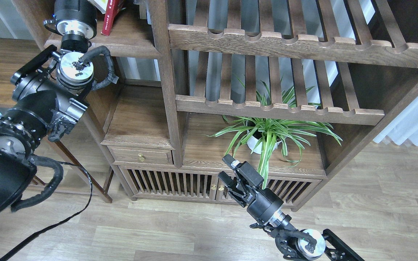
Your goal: Organize books on shelf
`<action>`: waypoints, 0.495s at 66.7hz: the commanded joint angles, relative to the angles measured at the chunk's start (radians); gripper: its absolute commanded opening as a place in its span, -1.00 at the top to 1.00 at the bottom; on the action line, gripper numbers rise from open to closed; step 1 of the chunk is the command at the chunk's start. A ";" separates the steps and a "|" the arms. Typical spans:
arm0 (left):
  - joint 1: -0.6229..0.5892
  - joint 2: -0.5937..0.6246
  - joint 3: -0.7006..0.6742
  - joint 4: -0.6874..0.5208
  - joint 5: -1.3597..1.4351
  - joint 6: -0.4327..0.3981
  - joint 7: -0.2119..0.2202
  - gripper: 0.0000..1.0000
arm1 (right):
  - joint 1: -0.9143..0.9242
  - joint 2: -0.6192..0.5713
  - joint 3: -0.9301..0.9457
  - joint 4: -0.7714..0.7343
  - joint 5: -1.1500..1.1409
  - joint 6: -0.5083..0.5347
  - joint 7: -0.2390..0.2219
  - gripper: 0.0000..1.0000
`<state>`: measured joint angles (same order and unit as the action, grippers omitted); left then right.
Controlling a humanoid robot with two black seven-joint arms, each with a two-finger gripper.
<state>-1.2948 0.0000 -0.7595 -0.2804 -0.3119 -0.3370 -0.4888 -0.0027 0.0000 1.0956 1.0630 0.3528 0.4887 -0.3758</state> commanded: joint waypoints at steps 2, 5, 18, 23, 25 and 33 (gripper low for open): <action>-0.004 0.000 0.022 0.000 0.011 0.006 0.000 -0.97 | -0.003 0.000 0.001 0.000 0.002 0.000 0.000 -0.98; -0.003 0.000 0.031 0.000 0.011 0.003 0.000 -0.98 | -0.003 0.000 0.001 0.000 0.002 0.000 0.000 -0.98; 0.000 0.000 0.069 -0.002 0.089 -0.013 0.000 -0.99 | -0.003 0.000 0.001 0.000 0.003 0.000 0.000 -0.98; -0.003 0.000 0.071 -0.002 0.109 -0.025 0.000 -0.99 | -0.003 0.000 0.003 -0.001 0.005 0.000 0.000 -0.98; -0.006 0.000 0.074 -0.002 0.125 -0.023 0.000 -0.98 | -0.003 0.000 0.003 -0.001 0.006 0.000 0.000 -0.98; -0.012 0.000 0.077 -0.008 0.212 -0.030 0.027 -0.94 | -0.003 0.000 0.003 -0.001 0.008 0.000 0.000 -0.98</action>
<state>-1.2991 0.0000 -0.6830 -0.2825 -0.1772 -0.3588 -0.4886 -0.0062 0.0000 1.0983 1.0621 0.3584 0.4887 -0.3758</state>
